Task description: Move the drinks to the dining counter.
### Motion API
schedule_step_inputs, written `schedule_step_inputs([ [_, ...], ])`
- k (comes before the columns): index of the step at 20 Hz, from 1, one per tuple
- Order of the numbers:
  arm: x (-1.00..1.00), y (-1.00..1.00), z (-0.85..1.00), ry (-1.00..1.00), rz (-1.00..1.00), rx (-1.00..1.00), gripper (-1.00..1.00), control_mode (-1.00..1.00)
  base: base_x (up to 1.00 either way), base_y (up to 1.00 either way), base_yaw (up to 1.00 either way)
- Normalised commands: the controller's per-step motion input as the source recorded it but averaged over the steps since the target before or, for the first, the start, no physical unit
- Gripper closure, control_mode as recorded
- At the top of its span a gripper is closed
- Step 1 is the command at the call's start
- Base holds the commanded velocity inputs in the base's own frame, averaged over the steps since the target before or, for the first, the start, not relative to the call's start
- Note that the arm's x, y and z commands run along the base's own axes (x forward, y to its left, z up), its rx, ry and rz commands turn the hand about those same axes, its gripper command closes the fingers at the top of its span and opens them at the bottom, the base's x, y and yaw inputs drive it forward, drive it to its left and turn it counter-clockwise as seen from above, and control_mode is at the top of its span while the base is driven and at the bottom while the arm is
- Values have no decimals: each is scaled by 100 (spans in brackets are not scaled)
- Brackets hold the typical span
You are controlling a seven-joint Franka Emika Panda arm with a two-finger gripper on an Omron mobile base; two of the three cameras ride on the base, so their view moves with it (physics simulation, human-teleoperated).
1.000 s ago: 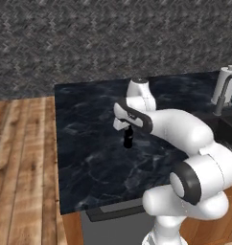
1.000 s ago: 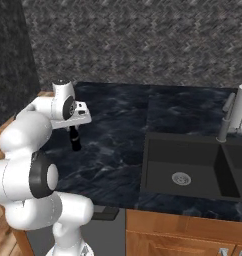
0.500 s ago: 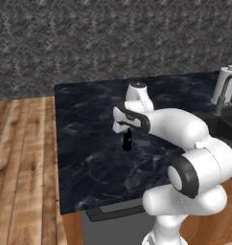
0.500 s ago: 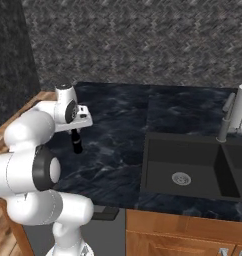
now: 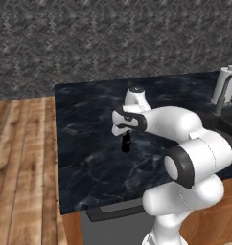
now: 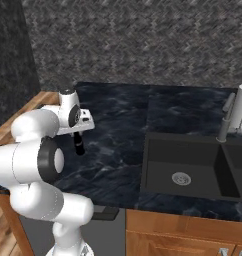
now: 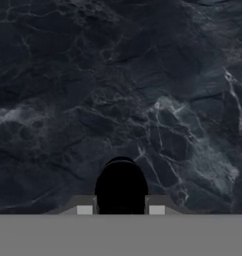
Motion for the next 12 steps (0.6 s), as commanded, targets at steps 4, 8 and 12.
schedule_step_inputs([
  [4, 12, 0, -24, 0, 0, 1, 100, -100, 0, 0, 0],
  [8, 12, 0, -24, 0, 0, 1, 100, -100, 0, 0, 0],
  [12, 19, 0, -28, 0, 0, 2, 100, -100, 0, 0, 0],
])
